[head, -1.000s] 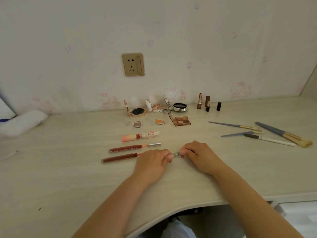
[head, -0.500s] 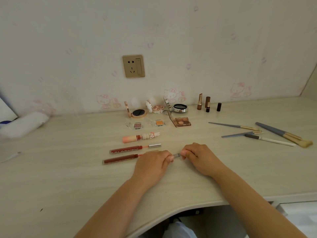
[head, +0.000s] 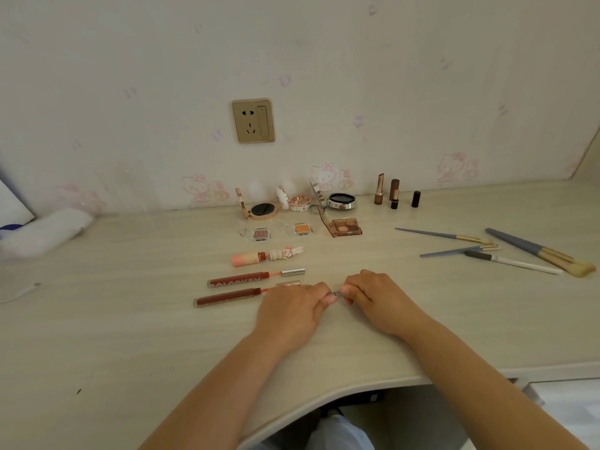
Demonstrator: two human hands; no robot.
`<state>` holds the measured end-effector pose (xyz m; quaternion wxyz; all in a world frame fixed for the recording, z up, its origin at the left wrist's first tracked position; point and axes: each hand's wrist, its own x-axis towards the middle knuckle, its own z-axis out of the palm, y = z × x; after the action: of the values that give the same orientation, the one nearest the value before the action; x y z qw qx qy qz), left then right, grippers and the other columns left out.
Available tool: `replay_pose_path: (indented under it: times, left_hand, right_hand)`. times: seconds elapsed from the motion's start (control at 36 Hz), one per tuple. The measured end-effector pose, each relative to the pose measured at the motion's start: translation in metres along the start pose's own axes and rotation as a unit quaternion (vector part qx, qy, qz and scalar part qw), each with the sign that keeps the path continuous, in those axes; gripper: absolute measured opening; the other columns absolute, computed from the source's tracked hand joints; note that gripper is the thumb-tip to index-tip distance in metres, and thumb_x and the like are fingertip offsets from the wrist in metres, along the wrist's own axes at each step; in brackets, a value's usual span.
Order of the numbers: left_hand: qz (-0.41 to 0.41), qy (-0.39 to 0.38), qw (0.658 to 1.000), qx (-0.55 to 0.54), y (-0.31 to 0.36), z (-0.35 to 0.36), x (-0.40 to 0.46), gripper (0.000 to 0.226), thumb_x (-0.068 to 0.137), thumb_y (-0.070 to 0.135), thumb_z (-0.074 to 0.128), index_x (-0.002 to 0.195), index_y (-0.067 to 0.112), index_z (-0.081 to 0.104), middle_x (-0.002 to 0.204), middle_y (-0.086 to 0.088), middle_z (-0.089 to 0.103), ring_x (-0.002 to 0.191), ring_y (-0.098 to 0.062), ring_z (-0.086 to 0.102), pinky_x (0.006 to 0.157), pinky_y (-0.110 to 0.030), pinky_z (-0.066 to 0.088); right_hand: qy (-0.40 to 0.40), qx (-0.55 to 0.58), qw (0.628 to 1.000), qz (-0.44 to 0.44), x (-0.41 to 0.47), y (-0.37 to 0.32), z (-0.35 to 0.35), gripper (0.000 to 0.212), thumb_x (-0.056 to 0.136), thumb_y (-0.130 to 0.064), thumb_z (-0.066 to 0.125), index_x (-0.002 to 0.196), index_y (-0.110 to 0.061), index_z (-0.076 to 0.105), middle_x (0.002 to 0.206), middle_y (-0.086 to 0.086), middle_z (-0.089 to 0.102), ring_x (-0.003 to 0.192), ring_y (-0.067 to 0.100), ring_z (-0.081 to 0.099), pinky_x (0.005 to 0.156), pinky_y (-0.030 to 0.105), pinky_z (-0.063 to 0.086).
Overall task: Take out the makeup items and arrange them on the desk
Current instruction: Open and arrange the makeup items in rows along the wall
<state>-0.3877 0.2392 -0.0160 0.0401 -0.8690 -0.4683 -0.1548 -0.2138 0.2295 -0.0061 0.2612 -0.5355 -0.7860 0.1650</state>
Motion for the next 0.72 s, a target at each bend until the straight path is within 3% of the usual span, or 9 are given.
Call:
replay_pose_path:
  times: [0.14, 0.22, 0.31, 0.39, 0.44, 0.5, 0.58, 0.64, 0.72]
  left_hand:
    - [0.002, -0.001, 1.0, -0.028, -0.001, -0.002, -0.002, 0.038, 0.099, 0.046, 0.026, 0.104, 0.024, 0.056, 0.097, -0.001, 0.067, 0.09, -0.024, 0.059, 0.062, -0.031, 0.028]
    - [0.011, 0.006, 1.0, -0.003, 0.001, -0.007, -0.003, 0.039, 0.099, 0.046, 0.025, 0.108, 0.023, 0.055, 0.102, 0.002, 0.065, 0.092, -0.022, 0.059, 0.063, -0.03, 0.03]
    - [0.06, -0.002, 0.996, 0.065, 0.001, -0.013, 0.0, 0.043, 0.098, 0.046, 0.024, 0.108, 0.02, 0.057, 0.1, 0.002, 0.062, 0.091, -0.02, 0.058, 0.061, -0.029, 0.031]
    - [0.151, 0.014, 0.981, 0.122, -0.007, -0.016, 0.005, 0.037, 0.089, 0.038, 0.033, 0.079, 0.023, 0.065, 0.07, 0.008, 0.061, 0.061, -0.014, 0.057, 0.046, -0.024, 0.035]
    - [0.172, 0.023, 0.974, 0.147, -0.012, -0.019, 0.007, 0.034, 0.088, 0.036, 0.034, 0.074, 0.025, 0.064, 0.065, 0.01, 0.06, 0.055, -0.012, 0.056, 0.044, -0.021, 0.033]
    - [0.164, -0.021, 0.974, 0.157, -0.006, -0.03, 0.005, 0.036, 0.096, 0.035, 0.03, 0.091, 0.021, 0.063, 0.081, 0.007, 0.064, 0.067, -0.016, 0.06, 0.049, -0.025, 0.031]
    - [0.132, -0.045, 0.977, 0.16, -0.007, -0.034, 0.004, 0.038, 0.102, 0.041, 0.019, 0.119, 0.021, 0.046, 0.113, 0.003, 0.058, 0.097, -0.025, 0.057, 0.063, -0.033, 0.034]
    - [0.11, -0.066, 0.98, 0.15, -0.003, -0.034, 0.002, 0.037, 0.101, 0.042, 0.018, 0.117, 0.021, 0.044, 0.111, 0.002, 0.059, 0.096, -0.025, 0.057, 0.066, -0.034, 0.036]
    - [0.072, -0.072, 0.99, 0.097, -0.007, -0.033, -0.004, 0.035, 0.102, 0.041, 0.02, 0.114, 0.023, 0.047, 0.103, 0.0, 0.063, 0.089, -0.025, 0.059, 0.068, -0.034, 0.042]
  right_hand:
    - [0.008, -0.008, 1.0, -0.026, 0.0, 0.002, 0.004, 0.044, 0.092, -0.039, 0.033, 0.076, -0.009, 0.061, 0.062, -0.013, 0.043, 0.069, 0.011, 0.04, 0.068, 0.01, 0.032]
    - [-0.002, -0.01, 1.0, -0.027, 0.001, 0.005, 0.004, 0.046, 0.091, -0.04, 0.032, 0.081, -0.007, 0.062, 0.069, -0.008, 0.05, 0.074, 0.012, 0.042, 0.068, 0.017, 0.031]
    - [-0.09, -0.021, 0.996, -0.017, 0.0, 0.005, -0.003, 0.031, 0.101, -0.03, 0.036, 0.09, -0.015, 0.061, 0.084, -0.007, 0.054, 0.081, 0.012, 0.045, 0.073, 0.022, 0.03]
    - [-0.204, -0.081, 0.976, 0.001, 0.001, -0.005, -0.016, 0.025, 0.102, -0.029, 0.032, 0.101, -0.021, 0.056, 0.081, -0.01, 0.049, 0.079, 0.011, 0.046, 0.068, 0.024, 0.031]
    - [-0.232, -0.109, 0.967, -0.001, 0.003, -0.012, -0.021, 0.022, 0.102, -0.025, 0.031, 0.096, -0.024, 0.052, 0.076, -0.013, 0.045, 0.072, 0.007, 0.043, 0.062, 0.017, 0.031]
    - [-0.217, -0.116, 0.969, -0.009, 0.001, -0.016, -0.023, 0.019, 0.101, -0.022, 0.032, 0.089, -0.023, 0.047, 0.073, -0.012, 0.045, 0.065, 0.004, 0.04, 0.057, 0.012, 0.028]
    - [-0.172, -0.145, 0.974, -0.031, -0.004, -0.017, -0.02, 0.02, 0.101, -0.024, 0.033, 0.09, -0.018, 0.049, 0.08, 0.001, 0.053, 0.069, 0.015, 0.043, 0.055, 0.021, 0.028]
    - [-0.152, -0.177, 0.971, -0.044, -0.006, -0.02, -0.015, 0.026, 0.101, -0.026, 0.032, 0.098, -0.011, 0.053, 0.086, 0.007, 0.057, 0.071, 0.017, 0.043, 0.055, 0.027, 0.024]
    - [-0.126, -0.225, 0.964, -0.057, -0.008, -0.015, -0.015, 0.028, 0.102, -0.027, 0.031, 0.109, -0.009, 0.052, 0.102, 0.009, 0.062, 0.08, 0.019, 0.049, 0.064, 0.026, 0.027]
